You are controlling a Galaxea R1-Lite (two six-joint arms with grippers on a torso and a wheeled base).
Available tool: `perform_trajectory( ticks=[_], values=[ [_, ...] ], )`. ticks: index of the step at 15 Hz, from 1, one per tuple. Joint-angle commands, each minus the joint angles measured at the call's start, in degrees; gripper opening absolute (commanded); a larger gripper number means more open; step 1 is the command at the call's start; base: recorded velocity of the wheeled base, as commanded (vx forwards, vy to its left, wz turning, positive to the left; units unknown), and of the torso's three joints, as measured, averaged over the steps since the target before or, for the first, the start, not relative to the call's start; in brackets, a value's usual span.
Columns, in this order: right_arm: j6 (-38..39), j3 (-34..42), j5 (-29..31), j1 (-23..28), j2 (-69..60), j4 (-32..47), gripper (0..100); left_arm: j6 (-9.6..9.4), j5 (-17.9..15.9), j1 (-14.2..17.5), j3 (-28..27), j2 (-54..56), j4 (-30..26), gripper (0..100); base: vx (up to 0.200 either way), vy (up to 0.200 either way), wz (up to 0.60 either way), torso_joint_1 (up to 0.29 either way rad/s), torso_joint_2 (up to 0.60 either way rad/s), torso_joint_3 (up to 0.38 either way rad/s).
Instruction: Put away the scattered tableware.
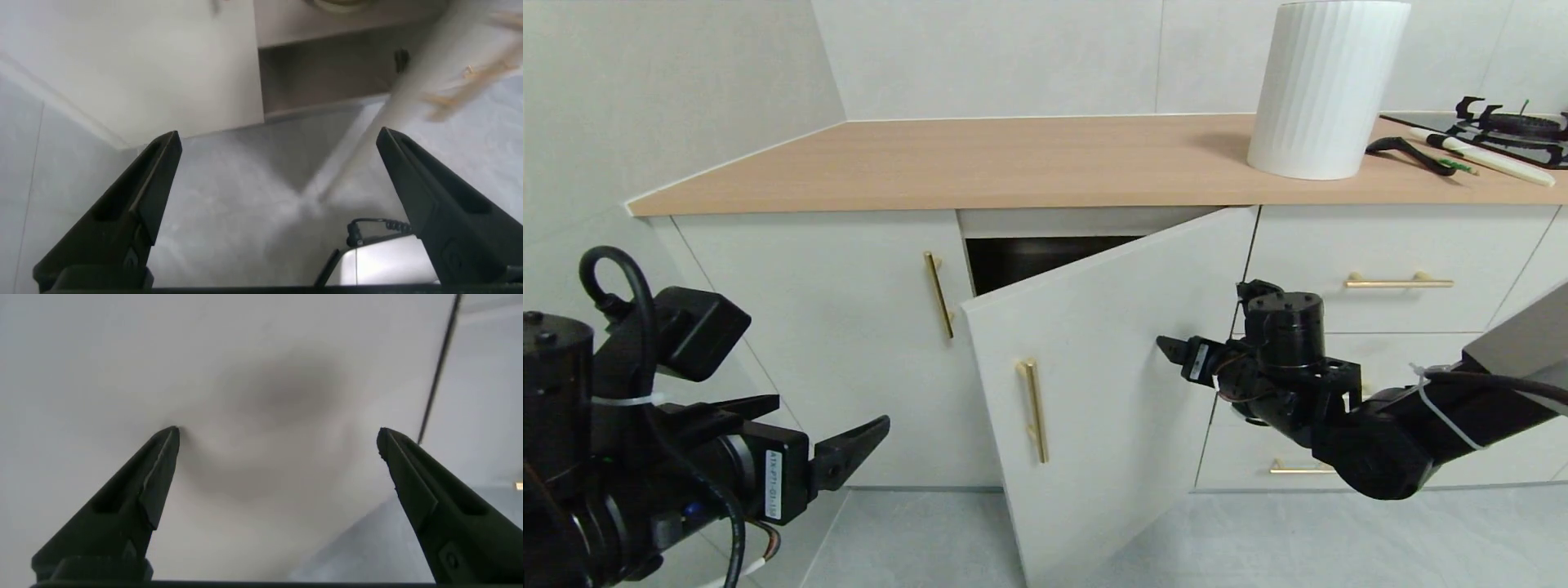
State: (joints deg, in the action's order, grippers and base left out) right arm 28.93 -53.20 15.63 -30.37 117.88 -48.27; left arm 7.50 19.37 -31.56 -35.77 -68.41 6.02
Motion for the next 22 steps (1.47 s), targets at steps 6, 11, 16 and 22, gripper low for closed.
perform_trajectory(
  ticks=[6,11,16,22],
  values=[
    [2.8,-5.9,4.9,0.3,4.5,-0.8,100,0.06,0.1,0.0,0.0,-0.3,0.0,100,0.000,0.000,0.00,0.000,0.00,0.000],
    [4.0,-10.8,9.9,2.2,8.2,-0.7,100,0.06,0.1,0.0,0.0,-0.3,0.0,100,0.000,0.000,0.00,0.000,0.00,0.000],
    [3.9,-14.9,14.2,4.5,11.7,-0.7,100,0.15,0.0,0.0,0.0,-0.3,0.1,100,0.000,0.000,0.00,0.000,0.00,0.000],
    [3.9,-17.5,16.9,6.1,13.0,-0.6,100,0.24,0.0,0.0,0.0,-0.3,0.1,100,0.000,0.000,0.00,0.000,0.00,0.000]
  ],
)
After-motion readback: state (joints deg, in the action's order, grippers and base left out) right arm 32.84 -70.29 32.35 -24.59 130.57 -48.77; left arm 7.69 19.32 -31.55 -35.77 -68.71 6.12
